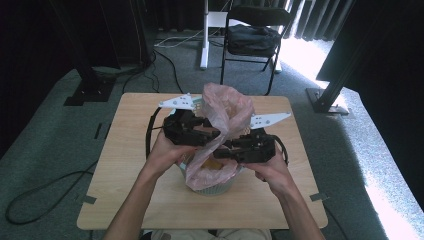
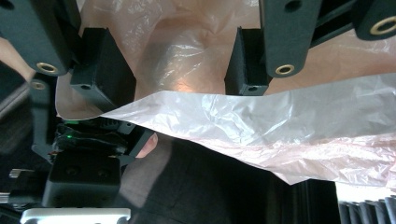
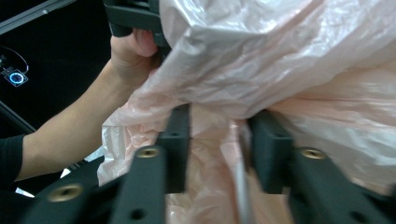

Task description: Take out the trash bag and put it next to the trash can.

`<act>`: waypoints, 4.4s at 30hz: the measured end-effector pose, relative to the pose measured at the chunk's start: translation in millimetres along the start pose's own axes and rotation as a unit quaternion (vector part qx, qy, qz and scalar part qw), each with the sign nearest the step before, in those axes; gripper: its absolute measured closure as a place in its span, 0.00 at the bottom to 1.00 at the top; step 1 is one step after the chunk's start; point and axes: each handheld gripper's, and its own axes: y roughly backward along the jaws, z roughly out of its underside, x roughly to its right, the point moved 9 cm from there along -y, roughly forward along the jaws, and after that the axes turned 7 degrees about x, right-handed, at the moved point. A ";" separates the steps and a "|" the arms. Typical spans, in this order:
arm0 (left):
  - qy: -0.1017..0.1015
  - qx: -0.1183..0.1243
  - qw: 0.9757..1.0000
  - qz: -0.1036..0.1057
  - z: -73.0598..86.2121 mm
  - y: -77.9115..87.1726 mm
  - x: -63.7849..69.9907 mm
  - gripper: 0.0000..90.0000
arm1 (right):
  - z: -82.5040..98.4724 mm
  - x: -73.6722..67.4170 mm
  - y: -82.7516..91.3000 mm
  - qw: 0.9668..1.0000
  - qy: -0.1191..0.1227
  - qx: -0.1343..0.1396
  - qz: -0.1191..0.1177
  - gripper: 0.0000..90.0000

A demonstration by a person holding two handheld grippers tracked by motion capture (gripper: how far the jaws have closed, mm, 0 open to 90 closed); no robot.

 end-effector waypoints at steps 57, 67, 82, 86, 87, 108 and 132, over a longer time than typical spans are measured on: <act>0.041 0.051 0.995 -0.074 26.7 77.7 -40.3 0.45 | -19.8 2.3 10.6 0.997 0.041 -0.028 0.065 0.99; 0.037 0.040 0.995 -0.078 36.3 75.4 -41.1 0.44 | -45.3 5.5 20.9 0.997 0.041 0.008 0.063 0.99; 0.038 0.029 0.995 -0.084 45.0 68.8 -44.7 0.44 | -68.2 2.6 40.2 0.995 0.057 0.041 0.073 0.99; 0.037 0.030 0.995 -0.084 44.8 68.2 -43.2 0.44 | -71.9 1.6 41.9 0.995 0.059 0.044 0.073 0.99; 0.037 0.030 0.996 -0.081 44.5 67.6 -41.8 0.44 | -71.9 1.6 41.9 0.995 0.059 0.044 0.073 0.99; -0.012 -0.013 0.998 -0.061 37.3 27.1 1.7 0.43 | -95.6 4.4 35.2 0.993 0.050 0.072 0.077 0.99; 0.005 0.073 0.995 -0.071 2.7 40.9 -0.8 1.00 | -25.0 13.9 12.7 0.991 0.081 -0.027 0.101 0.98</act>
